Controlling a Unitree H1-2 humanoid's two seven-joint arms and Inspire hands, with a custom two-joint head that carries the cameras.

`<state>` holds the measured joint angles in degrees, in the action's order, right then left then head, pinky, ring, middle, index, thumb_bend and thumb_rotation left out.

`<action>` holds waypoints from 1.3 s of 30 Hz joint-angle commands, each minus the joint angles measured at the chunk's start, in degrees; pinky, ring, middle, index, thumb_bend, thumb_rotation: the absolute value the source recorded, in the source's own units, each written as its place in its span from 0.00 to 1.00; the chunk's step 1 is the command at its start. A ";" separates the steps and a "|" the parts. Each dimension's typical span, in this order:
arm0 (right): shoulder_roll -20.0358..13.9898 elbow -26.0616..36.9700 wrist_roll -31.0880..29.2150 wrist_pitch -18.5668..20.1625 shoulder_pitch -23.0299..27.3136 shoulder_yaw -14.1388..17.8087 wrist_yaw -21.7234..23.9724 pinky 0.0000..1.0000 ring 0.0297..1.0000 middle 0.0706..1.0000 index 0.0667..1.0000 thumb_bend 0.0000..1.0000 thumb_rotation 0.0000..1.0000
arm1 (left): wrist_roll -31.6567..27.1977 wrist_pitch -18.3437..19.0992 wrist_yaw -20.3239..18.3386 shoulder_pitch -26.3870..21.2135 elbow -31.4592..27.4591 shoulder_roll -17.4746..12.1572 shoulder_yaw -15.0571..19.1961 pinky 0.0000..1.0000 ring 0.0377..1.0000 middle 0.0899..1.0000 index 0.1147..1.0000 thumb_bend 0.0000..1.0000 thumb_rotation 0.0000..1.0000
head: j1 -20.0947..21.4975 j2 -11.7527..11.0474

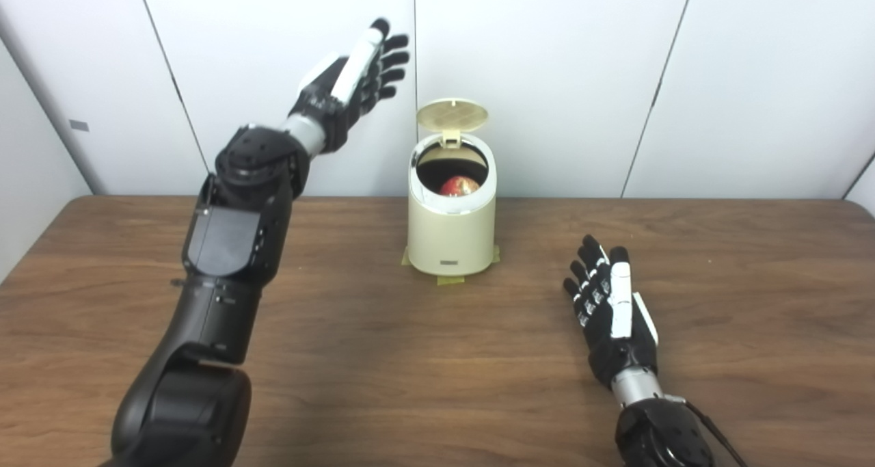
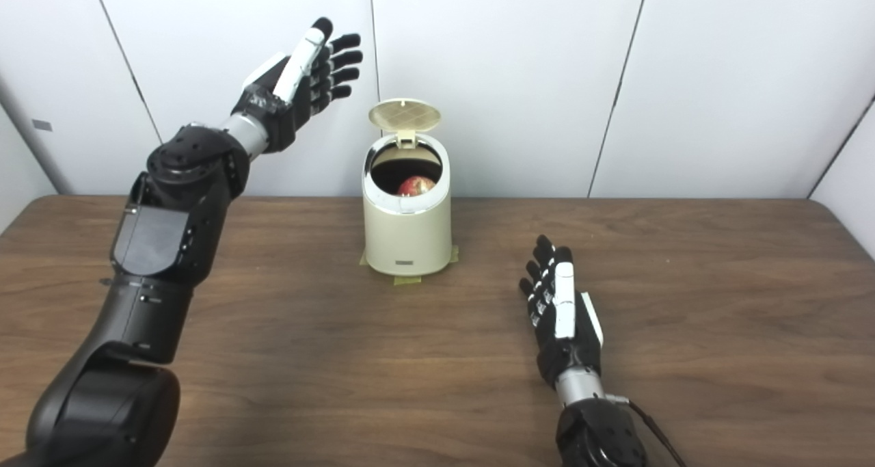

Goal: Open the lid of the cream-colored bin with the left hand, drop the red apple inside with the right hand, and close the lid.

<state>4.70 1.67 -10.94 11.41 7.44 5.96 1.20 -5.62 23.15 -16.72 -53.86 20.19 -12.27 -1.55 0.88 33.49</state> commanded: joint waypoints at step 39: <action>-0.54 -0.07 0.13 1.09 2.98 -1.53 -1.75 0.81 0.90 0.92 0.96 0.59 1.00 | 29.69 -10.77 -14.99 -9.02 -5.15 -8.91 -20.70 0.93 0.84 0.76 0.78 0.56 1.00 | 1.31 -0.56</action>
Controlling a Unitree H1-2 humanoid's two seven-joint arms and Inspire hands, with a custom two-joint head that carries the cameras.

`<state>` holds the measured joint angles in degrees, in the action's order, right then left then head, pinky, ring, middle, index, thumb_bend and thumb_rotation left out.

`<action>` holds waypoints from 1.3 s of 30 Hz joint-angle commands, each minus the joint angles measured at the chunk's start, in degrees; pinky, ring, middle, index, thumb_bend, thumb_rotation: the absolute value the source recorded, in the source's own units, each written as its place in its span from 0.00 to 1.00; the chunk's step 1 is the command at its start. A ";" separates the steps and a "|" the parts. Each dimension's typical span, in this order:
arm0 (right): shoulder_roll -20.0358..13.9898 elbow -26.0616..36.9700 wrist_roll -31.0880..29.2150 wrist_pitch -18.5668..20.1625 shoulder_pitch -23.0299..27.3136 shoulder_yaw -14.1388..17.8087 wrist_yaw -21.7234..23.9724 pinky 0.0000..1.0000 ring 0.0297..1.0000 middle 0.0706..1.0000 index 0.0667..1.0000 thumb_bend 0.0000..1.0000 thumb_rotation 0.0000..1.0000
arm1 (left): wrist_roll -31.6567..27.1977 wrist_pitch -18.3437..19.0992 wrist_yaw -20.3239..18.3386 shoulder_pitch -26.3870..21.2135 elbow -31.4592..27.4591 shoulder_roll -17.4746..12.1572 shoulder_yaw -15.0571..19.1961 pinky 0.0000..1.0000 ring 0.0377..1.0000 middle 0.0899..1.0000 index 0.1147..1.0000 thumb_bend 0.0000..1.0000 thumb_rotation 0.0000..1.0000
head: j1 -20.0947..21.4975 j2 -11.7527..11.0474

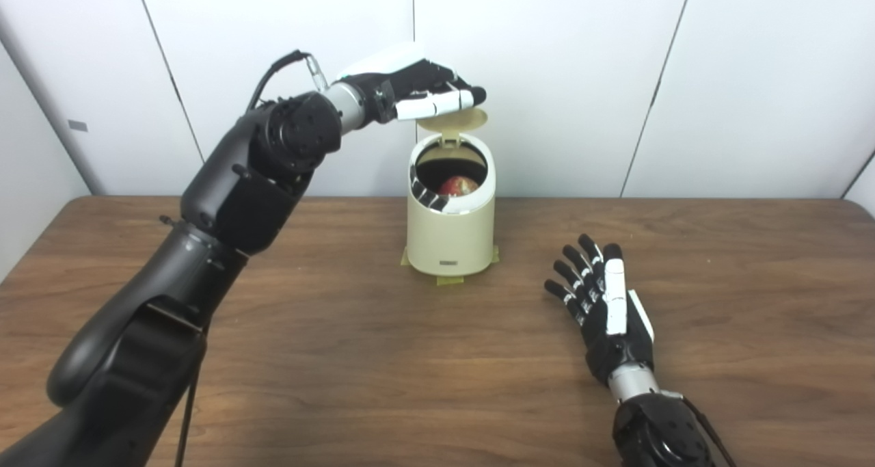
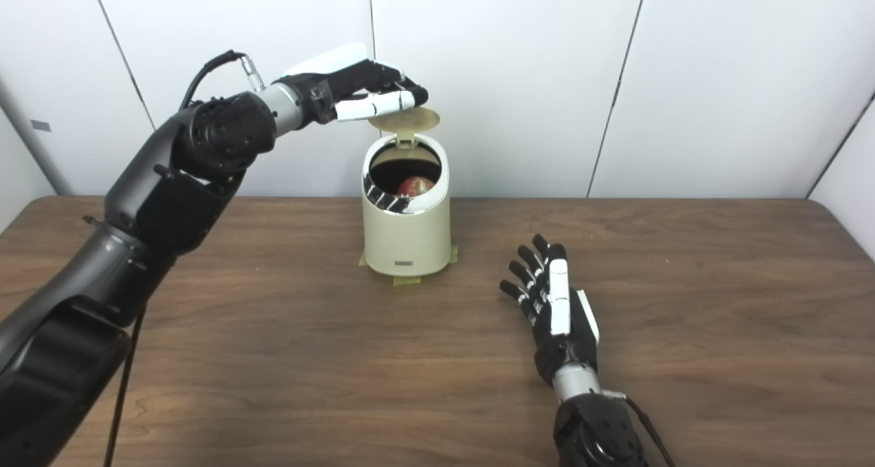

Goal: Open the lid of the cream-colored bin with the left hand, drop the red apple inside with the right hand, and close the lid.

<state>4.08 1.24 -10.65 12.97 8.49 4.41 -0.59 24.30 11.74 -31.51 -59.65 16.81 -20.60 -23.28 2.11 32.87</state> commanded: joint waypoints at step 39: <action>-0.72 0.55 0.83 0.88 2.63 -0.32 -1.15 0.84 0.92 0.90 0.94 0.59 1.00 | 18.49 -7.06 -7.97 7.51 -12.76 -4.54 -7.60 0.89 0.82 0.81 0.82 0.62 1.00 | 1.62 1.53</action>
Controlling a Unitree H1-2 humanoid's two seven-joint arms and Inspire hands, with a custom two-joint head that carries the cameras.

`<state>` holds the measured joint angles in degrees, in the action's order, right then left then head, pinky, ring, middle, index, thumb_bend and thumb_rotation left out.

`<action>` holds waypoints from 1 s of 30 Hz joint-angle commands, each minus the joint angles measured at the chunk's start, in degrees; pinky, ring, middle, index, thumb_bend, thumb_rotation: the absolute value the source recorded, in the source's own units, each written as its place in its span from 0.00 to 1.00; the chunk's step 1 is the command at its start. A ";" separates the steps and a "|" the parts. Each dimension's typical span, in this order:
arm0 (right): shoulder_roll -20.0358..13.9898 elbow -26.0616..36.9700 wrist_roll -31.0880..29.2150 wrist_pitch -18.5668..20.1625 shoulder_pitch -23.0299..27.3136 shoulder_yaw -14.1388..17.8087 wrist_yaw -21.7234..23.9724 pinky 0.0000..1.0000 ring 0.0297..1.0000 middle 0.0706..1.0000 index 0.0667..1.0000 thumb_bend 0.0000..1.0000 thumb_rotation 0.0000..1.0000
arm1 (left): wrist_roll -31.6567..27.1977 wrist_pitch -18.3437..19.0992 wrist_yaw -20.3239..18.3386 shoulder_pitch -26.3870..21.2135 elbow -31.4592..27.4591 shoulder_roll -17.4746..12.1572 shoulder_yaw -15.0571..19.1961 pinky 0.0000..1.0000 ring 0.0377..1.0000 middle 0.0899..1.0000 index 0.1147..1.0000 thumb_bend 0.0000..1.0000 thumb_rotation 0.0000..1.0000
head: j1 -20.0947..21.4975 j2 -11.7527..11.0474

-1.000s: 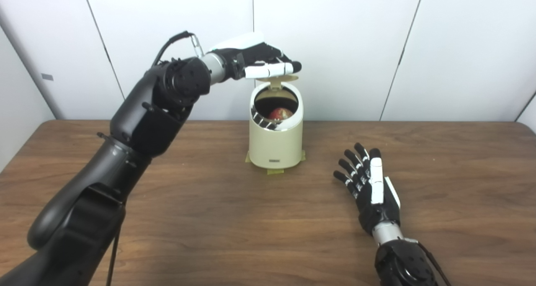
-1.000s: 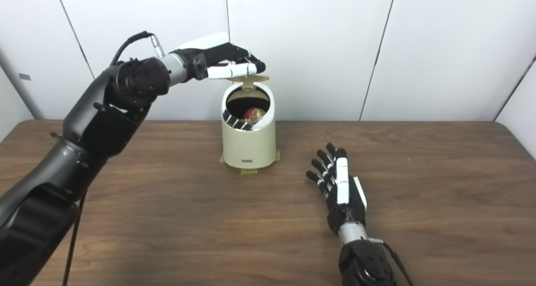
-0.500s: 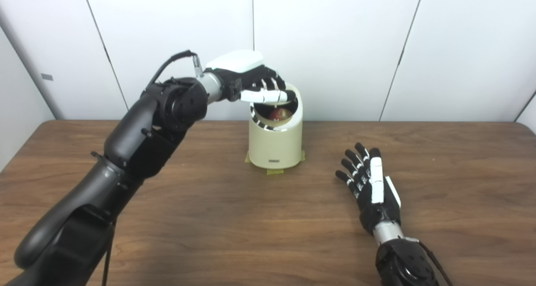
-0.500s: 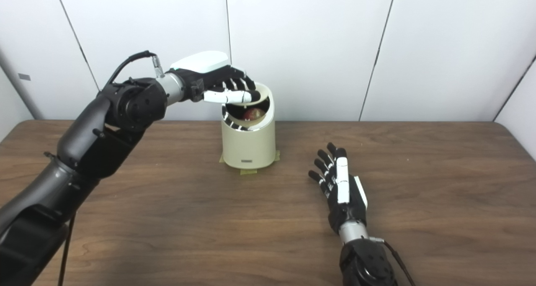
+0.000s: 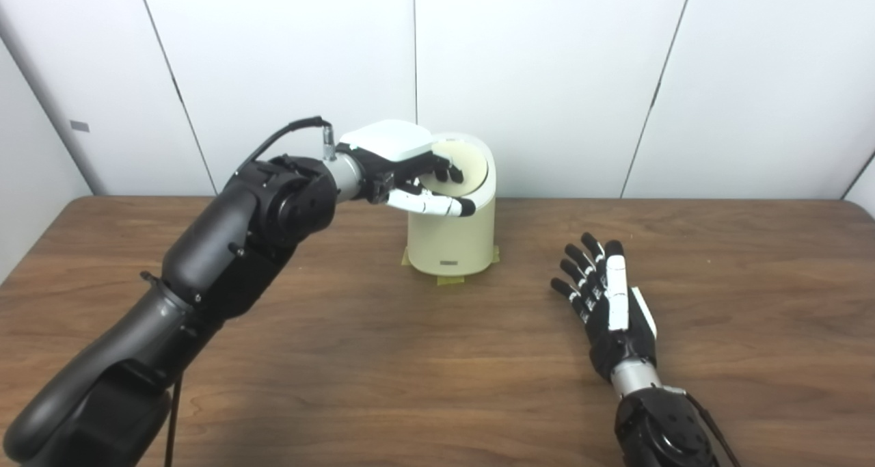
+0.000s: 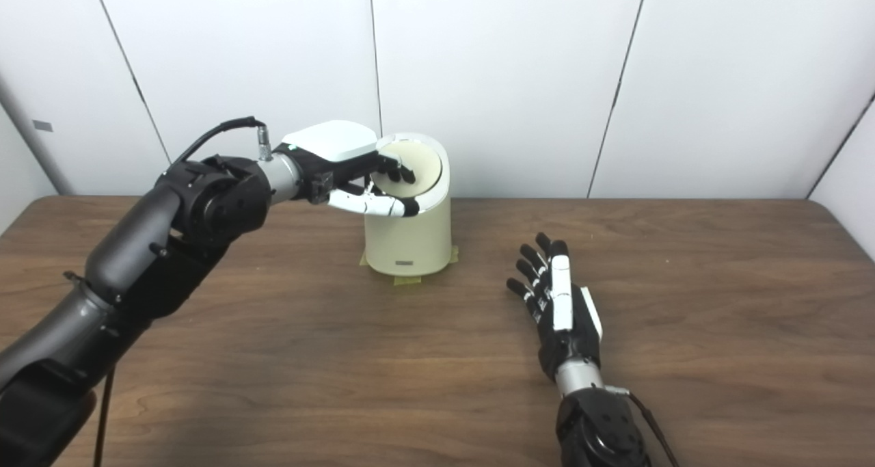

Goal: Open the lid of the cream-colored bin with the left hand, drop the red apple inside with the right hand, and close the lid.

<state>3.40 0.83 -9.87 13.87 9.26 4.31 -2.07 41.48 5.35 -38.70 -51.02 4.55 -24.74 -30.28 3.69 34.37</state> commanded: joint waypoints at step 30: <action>0.78 2.49 0.68 2.57 2.45 -0.37 -0.82 0.76 0.85 0.85 0.95 0.58 1.00 | 18.55 -7.75 -5.84 2.43 -7.80 0.76 -3.33 1.00 0.92 0.83 0.86 0.66 1.00 | 0.99 0.53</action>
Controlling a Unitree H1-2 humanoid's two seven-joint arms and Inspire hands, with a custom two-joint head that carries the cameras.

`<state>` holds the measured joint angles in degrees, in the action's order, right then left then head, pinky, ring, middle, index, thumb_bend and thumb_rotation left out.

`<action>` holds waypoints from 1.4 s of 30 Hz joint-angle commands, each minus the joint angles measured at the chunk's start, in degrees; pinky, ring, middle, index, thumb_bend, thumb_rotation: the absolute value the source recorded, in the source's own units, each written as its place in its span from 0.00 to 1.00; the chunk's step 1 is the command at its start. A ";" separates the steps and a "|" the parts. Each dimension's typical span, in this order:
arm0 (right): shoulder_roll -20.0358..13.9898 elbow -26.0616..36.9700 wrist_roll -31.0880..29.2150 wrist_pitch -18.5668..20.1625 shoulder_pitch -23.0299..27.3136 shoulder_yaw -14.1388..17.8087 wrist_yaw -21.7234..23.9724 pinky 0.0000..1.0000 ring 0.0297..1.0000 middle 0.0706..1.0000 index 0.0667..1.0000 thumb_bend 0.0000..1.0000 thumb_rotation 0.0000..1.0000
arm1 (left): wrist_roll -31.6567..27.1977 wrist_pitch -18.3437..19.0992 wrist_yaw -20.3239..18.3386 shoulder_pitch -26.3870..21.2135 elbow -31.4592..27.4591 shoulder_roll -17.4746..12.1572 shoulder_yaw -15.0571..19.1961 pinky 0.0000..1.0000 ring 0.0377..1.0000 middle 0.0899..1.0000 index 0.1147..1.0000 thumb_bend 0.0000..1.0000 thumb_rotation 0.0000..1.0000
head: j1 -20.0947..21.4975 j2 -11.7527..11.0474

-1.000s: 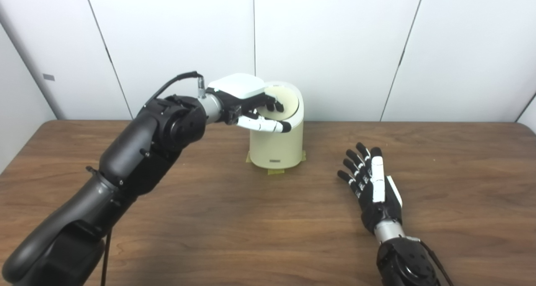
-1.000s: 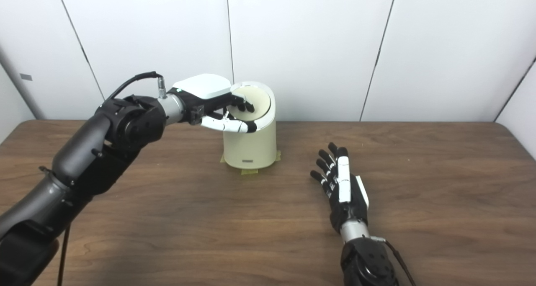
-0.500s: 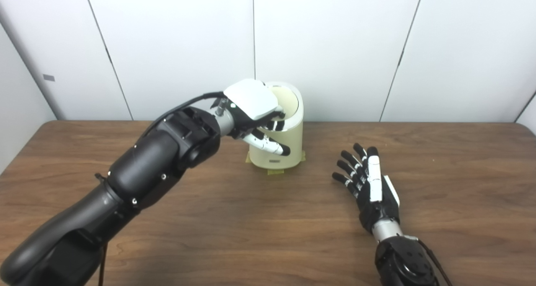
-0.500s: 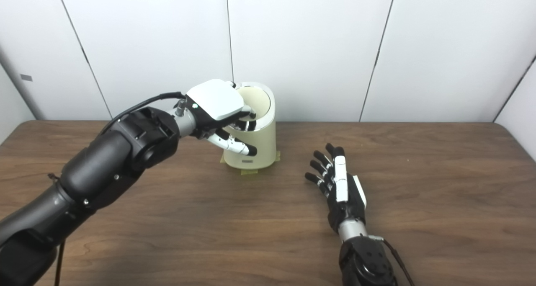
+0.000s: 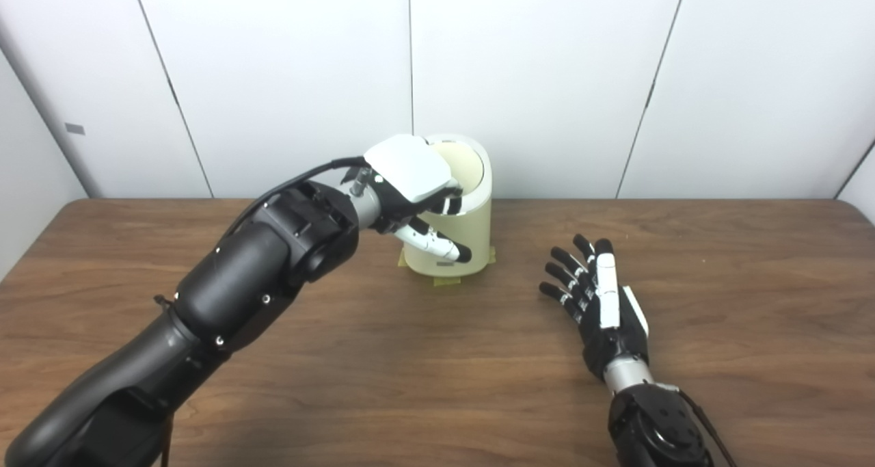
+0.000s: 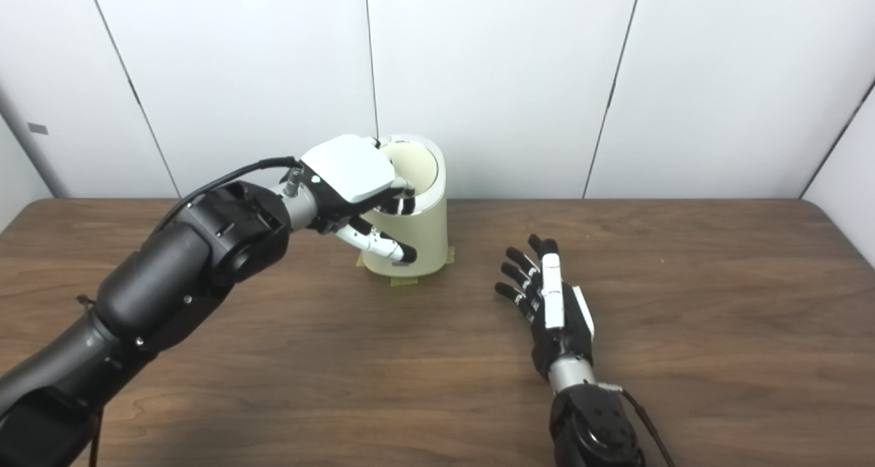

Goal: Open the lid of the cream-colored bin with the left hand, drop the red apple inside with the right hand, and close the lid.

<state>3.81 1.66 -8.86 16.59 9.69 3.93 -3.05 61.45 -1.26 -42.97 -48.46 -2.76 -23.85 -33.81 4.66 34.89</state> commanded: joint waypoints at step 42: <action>-1.45 4.19 -0.26 -3.63 1.68 0.79 0.88 0.73 0.85 0.84 0.93 0.56 1.00 | -62.69 18.57 28.12 31.69 -10.02 15.08 46.79 0.97 0.96 0.97 1.00 0.49 1.00 | -0.68 0.10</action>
<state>2.68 3.61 -9.29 16.10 9.67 4.87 -2.84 1.08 17.64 -15.93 -14.62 -12.03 -8.61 12.58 3.96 34.98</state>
